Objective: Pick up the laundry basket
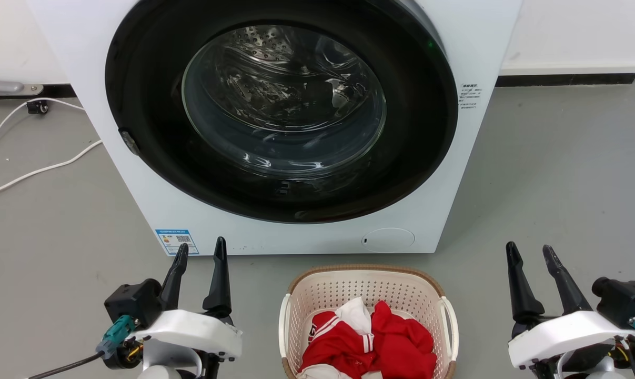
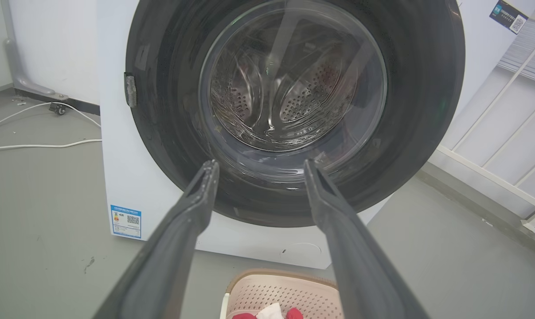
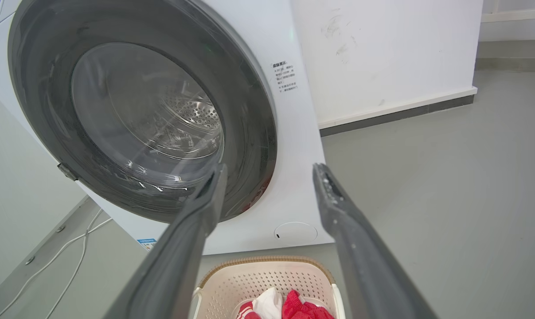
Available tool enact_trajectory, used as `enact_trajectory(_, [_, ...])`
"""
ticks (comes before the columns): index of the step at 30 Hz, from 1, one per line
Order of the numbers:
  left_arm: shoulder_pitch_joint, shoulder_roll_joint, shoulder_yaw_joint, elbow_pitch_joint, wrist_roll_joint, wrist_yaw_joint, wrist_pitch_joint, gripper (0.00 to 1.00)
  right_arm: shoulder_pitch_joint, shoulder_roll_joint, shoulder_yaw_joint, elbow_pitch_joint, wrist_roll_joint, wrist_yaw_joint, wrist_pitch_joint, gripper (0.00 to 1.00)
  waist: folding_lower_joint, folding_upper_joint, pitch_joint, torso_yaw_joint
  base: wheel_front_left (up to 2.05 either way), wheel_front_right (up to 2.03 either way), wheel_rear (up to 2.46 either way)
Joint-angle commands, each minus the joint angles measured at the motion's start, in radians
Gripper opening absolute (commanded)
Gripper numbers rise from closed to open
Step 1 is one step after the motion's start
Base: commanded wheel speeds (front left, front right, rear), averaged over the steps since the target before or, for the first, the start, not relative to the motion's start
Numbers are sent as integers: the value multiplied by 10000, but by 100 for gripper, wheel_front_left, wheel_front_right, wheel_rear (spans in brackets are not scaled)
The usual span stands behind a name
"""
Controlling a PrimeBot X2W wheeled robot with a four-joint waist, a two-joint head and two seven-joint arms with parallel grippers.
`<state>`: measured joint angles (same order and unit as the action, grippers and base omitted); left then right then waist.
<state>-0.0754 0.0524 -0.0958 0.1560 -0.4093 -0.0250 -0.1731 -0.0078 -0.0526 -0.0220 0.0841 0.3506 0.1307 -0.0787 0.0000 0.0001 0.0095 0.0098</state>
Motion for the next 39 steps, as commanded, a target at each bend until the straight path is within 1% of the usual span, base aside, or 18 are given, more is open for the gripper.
enact_trajectory(1, [-5, 52, -46, -31, 265, 52, -103, 100, 48, 9, -9, -125, -295, 0, -15, 100, 0, -1, 3, 8, 0, 0, 0])
enact_trajectory(24, [-23, 73, -312, 124, 2306, 298, -585, 100, 247, 26, -151, -334, -2315, -1, -39, 100, 0, -1, 147, 127, 0, 0, 0])
enact_trajectory(39, [-24, 58, -419, 228, 3283, 499, -845, 100, 307, 35, -241, -428, -3241, -1, -166, 100, 0, -1, 191, 153, 0, 0, 0])
